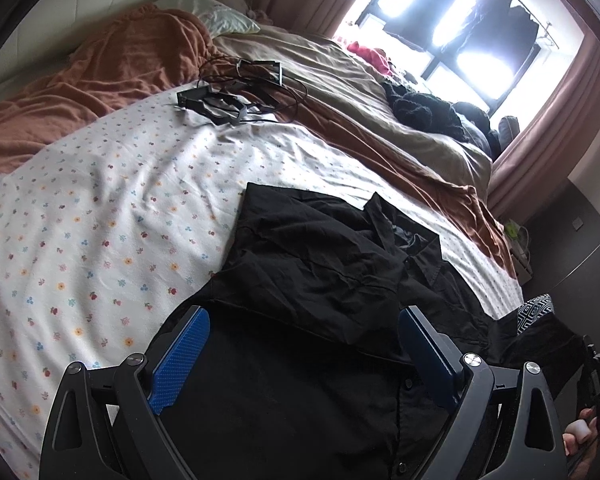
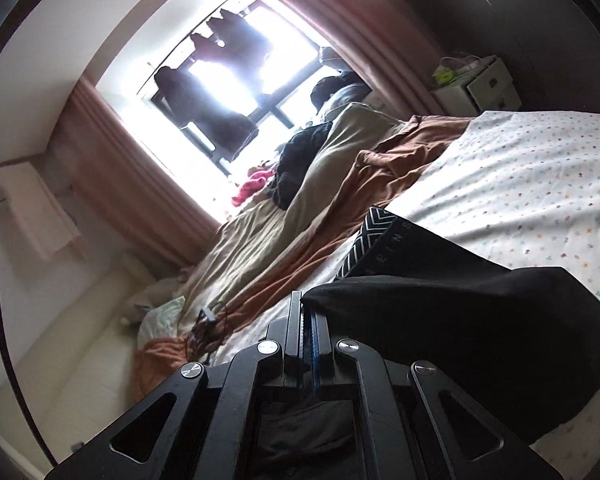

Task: Fold large clothes

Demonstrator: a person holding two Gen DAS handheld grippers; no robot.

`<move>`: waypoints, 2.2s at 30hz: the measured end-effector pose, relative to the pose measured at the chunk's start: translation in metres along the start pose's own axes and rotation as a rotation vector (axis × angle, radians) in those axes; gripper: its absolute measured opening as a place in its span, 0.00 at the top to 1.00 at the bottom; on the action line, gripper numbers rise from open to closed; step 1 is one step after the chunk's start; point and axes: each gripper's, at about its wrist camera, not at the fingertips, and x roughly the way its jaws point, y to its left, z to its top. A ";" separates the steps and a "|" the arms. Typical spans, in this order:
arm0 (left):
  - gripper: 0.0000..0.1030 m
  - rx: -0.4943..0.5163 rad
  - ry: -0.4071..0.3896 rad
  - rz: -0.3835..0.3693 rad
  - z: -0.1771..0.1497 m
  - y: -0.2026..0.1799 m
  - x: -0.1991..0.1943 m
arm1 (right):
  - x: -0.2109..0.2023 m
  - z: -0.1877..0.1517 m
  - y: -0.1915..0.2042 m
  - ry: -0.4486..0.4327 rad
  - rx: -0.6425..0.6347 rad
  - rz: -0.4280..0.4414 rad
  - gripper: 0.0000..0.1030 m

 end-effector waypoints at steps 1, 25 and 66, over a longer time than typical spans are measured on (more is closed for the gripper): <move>0.07 -0.007 0.000 -0.003 0.001 0.002 -0.001 | 0.007 -0.005 0.005 0.016 -0.017 0.000 0.96; 0.07 -0.068 -0.006 -0.038 0.006 0.020 -0.011 | 0.063 -0.108 -0.041 0.458 0.198 -0.193 0.33; 0.07 -0.207 -0.036 -0.031 0.031 0.076 -0.042 | 0.067 -0.068 0.114 0.131 -0.221 0.007 0.96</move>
